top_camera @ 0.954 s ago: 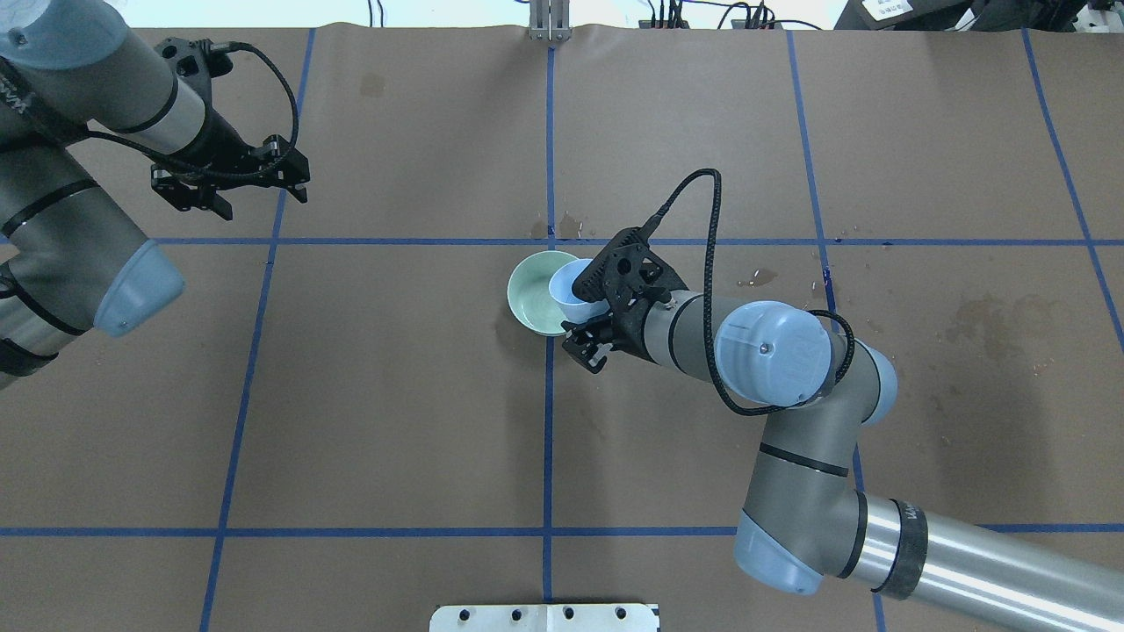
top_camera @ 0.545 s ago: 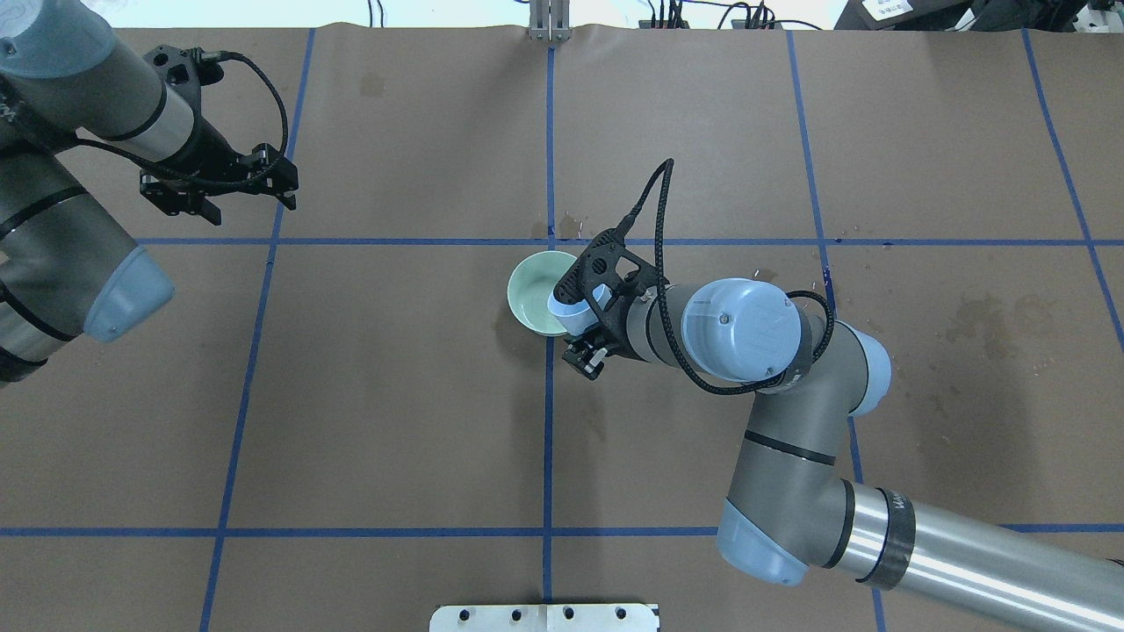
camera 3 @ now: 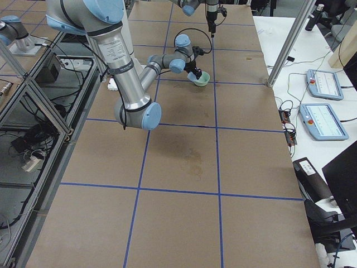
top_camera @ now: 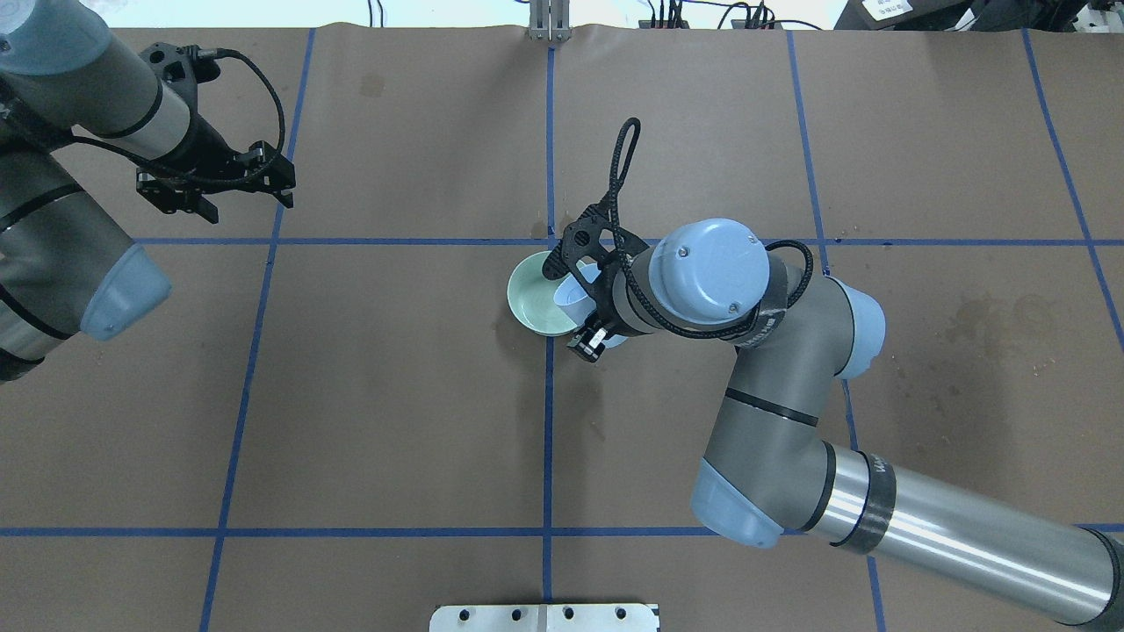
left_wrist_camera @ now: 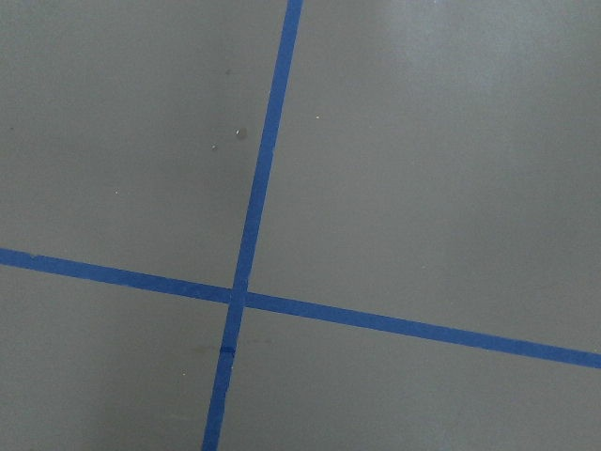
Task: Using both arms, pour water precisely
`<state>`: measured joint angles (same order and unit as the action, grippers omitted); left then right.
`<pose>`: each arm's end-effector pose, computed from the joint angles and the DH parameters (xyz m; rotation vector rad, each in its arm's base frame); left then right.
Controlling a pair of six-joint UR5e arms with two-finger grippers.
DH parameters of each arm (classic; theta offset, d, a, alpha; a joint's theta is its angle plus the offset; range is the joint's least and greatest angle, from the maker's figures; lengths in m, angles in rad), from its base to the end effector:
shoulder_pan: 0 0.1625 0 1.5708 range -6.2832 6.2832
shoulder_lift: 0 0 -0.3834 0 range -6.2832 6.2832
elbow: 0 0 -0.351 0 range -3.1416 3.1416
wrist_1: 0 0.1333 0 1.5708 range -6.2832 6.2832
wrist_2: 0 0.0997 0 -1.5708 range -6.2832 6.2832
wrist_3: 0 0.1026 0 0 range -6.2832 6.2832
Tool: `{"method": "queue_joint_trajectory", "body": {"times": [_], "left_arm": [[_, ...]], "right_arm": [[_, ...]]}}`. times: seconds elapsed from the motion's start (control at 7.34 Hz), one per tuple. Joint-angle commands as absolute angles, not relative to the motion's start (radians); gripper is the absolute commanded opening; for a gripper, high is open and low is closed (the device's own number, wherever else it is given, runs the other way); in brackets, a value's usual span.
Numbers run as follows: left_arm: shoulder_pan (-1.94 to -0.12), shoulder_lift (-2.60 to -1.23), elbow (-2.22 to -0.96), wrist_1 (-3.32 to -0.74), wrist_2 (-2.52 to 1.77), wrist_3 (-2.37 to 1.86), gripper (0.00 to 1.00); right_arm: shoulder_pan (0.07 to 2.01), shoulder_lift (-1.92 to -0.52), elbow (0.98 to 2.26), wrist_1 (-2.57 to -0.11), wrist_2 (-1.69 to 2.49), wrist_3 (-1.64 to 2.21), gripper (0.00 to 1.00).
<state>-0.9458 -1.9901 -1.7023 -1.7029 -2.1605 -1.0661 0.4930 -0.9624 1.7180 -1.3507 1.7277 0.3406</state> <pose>0.2812 -0.5201 0.3322 0.0158 0.8717 -0.2116 -0.4858 -0.3941 0.2107 0.6619 -0.7631 -0.7518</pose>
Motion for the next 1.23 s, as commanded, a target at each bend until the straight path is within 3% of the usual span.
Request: {"method": "queue_joint_trajectory", "body": {"times": [0.0, 1.09], "left_arm": [[-0.946, -1.99, -1.704, -1.703, -2.161, -1.066, 1.0], [-0.95, -1.987, -1.709, -1.701, -2.161, -1.066, 1.0]], "right_arm": [[0.495, -0.933, 1.685, -1.42, 1.739, 0.313, 0.0], [0.508, -0.821, 1.577, -1.601, 1.776, 0.238, 0.0]]}}
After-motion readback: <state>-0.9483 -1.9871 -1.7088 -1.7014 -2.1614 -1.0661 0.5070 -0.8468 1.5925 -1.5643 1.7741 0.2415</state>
